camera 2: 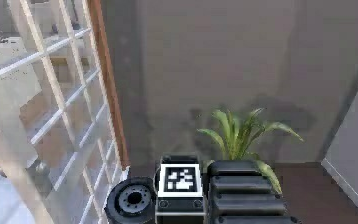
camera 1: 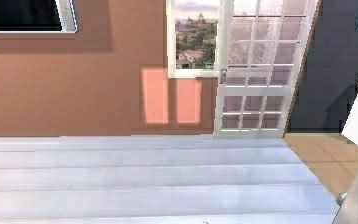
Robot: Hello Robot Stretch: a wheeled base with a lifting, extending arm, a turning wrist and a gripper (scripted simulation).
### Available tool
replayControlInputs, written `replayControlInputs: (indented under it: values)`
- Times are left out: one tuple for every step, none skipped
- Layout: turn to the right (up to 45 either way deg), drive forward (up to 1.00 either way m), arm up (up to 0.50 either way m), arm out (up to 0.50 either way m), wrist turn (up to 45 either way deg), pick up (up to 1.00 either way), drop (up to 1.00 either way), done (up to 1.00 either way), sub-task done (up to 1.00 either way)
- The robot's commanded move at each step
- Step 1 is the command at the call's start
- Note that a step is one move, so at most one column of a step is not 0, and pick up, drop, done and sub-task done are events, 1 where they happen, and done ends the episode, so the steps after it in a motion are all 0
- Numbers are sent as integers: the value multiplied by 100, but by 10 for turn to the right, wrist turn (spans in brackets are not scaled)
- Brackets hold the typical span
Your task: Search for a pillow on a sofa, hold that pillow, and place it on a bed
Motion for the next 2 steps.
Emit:
replayControlInputs:
  values:
    - [0, 75, 0, 0, 0, 0, 0, 0, 0]
    - [390, 0, 0, 0, 0, 0, 0, 0, 0]
